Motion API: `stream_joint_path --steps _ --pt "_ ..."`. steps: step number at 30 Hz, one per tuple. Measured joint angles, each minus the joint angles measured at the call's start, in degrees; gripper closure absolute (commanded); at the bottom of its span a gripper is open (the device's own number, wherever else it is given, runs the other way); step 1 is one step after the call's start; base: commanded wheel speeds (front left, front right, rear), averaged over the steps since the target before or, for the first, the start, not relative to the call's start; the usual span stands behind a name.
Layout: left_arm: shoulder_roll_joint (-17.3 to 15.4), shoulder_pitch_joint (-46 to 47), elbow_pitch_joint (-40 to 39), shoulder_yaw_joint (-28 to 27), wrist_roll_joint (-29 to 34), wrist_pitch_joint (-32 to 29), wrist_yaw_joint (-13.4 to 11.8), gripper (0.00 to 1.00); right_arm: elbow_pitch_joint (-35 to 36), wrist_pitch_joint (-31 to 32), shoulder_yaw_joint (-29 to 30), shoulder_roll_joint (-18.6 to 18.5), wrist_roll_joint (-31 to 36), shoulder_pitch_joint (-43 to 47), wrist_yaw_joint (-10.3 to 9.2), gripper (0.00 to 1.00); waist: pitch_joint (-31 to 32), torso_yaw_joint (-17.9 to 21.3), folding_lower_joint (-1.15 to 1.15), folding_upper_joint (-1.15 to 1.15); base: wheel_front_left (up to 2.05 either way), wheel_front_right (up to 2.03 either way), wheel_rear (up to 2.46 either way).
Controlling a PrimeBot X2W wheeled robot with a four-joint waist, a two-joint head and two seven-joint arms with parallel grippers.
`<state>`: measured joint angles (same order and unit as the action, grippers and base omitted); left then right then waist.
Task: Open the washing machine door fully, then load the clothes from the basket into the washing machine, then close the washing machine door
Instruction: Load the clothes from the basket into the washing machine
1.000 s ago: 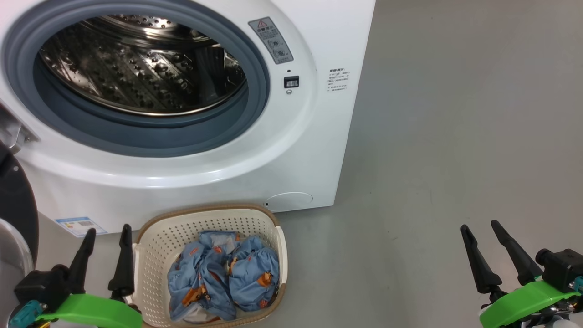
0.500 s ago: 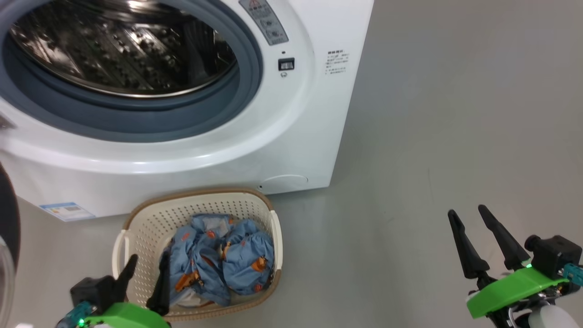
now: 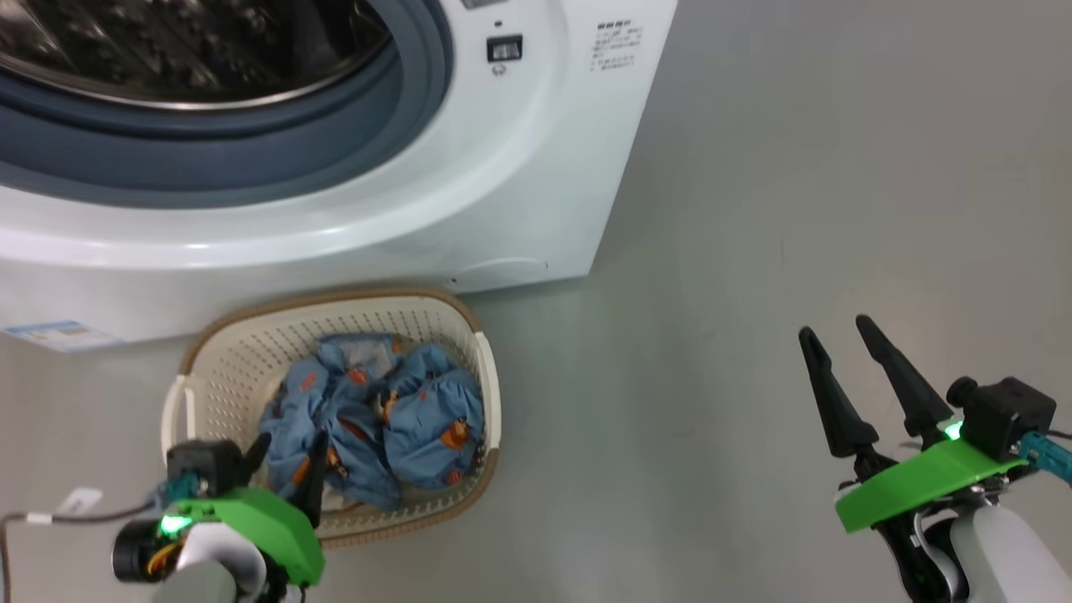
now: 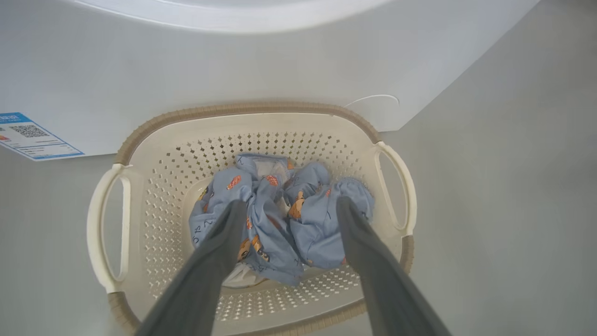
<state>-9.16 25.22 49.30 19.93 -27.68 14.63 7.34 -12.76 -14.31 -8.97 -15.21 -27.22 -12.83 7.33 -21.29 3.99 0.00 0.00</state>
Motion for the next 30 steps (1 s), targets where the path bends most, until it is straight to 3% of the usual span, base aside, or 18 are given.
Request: stream_joint_path --steps 15,30 --pt "-1.1 18.1 17.1 9.1 -3.6 -0.1 0.0 0.0 2.0 0.0 -1.3 0.5 0.4 -6.9 0.0 0.0 -11.4 1.4 0.0 0.0 0.0 0.0 0.0" --pt "-2.7 26.2 22.5 14.1 -6.5 -4.1 0.0 0.0 3.7 0.0 -1.5 0.7 1.9 -10.3 0.0 0.0 -20.1 3.1 0.0 0.0 0.0 0.0 0.0"
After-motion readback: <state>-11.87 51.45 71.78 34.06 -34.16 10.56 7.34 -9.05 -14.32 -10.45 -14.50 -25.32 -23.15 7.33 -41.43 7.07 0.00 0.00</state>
